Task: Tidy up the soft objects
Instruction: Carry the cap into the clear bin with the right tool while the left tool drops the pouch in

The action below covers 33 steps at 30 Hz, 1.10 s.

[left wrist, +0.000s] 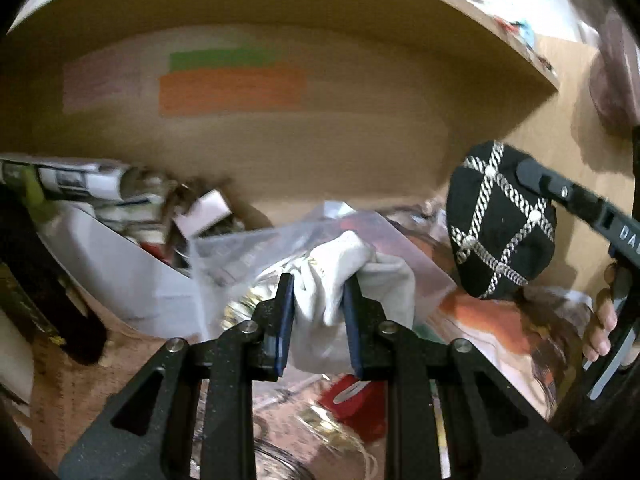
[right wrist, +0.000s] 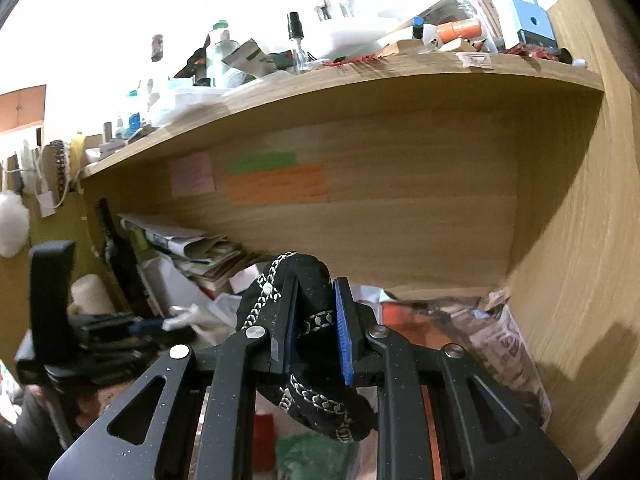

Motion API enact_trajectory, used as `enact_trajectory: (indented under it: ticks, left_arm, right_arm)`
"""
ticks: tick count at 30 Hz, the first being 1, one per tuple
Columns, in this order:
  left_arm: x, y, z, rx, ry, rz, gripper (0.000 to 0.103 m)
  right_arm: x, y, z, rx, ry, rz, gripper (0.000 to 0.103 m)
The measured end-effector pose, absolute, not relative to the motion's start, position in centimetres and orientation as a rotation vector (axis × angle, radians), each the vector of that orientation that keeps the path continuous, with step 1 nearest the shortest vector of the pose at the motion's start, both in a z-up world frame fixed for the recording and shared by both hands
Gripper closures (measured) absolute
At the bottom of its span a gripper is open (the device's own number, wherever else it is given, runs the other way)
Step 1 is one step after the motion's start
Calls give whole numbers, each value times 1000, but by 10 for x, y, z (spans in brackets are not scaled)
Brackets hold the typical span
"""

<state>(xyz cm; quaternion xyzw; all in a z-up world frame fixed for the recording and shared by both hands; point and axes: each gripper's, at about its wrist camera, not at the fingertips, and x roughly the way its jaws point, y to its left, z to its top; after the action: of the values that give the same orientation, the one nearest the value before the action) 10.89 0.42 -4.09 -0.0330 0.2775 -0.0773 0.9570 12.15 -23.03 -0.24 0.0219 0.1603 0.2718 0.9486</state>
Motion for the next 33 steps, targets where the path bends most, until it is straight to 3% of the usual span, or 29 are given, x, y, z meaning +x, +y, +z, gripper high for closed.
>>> enact_trajectory:
  ticks: [9, 25, 31, 33]
  left_arm:
    - [136, 34, -36, -80, 546, -54, 80]
    - [201, 29, -102, -52, 787, -79, 79]
    - [199, 29, -106, -64, 804, -71, 58]
    - [196, 30, -103, -63, 794, -70, 53]
  right_arm:
    - [156, -206, -15, 6, 349, 564, 87]
    - [206, -147, -81, -112, 622, 633, 87]
    - [214, -149, -93, -126, 696, 608, 84]
    - [214, -149, -93, -127, 706, 604, 78]
